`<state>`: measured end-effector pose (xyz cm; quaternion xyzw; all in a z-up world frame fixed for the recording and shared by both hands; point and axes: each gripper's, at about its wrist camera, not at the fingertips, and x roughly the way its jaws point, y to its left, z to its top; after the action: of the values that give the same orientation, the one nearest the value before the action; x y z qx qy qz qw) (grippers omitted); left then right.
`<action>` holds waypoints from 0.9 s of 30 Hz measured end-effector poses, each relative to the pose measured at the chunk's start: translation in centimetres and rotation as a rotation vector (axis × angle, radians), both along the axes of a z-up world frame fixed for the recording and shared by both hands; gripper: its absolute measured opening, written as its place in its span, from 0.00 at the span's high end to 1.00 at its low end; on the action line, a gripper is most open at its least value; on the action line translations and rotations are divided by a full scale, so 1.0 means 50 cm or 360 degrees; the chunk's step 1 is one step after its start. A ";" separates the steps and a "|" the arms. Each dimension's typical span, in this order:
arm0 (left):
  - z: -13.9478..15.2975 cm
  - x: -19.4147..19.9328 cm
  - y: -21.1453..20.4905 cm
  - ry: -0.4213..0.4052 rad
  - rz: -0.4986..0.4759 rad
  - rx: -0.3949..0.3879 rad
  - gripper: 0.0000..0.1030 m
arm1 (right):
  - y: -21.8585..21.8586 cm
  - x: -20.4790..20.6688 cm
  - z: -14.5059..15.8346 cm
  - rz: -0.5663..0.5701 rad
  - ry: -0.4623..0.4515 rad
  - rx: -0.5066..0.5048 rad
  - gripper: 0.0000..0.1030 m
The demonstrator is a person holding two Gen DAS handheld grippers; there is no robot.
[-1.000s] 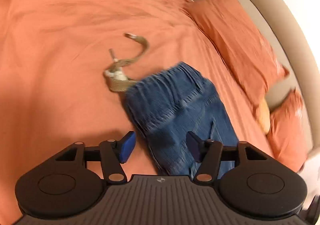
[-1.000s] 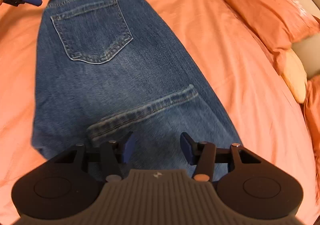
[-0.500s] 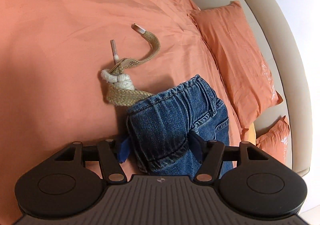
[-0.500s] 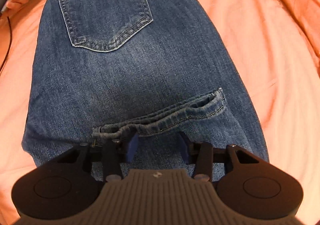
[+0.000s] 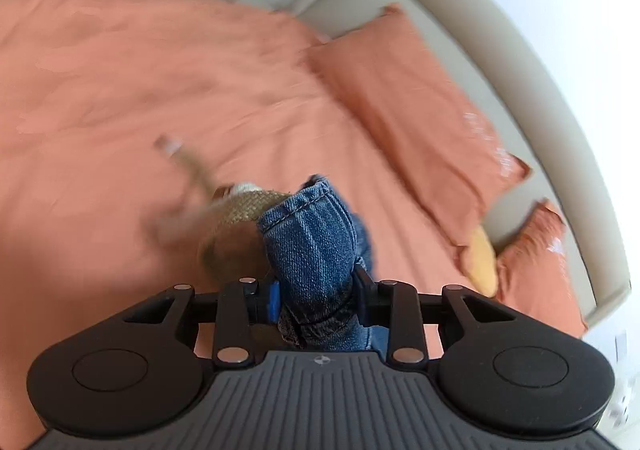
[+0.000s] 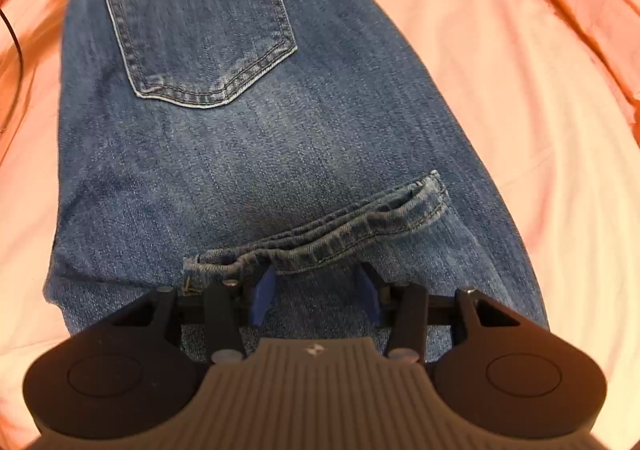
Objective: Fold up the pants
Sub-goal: 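Lift the hems with the left gripper and fold them over toward the waistband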
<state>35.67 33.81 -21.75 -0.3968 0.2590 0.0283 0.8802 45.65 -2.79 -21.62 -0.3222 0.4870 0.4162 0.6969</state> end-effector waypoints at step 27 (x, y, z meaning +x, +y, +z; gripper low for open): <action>0.206 0.026 -0.912 -0.0186 -0.0899 0.1188 0.69 | -0.573 -0.173 0.117 -0.1084 -0.0010 0.0407 0.60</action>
<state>36.94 -11.79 -11.45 0.0318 0.2790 -0.1434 0.9490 36.99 -31.45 -15.78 -0.0530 0.5082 0.2168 0.8318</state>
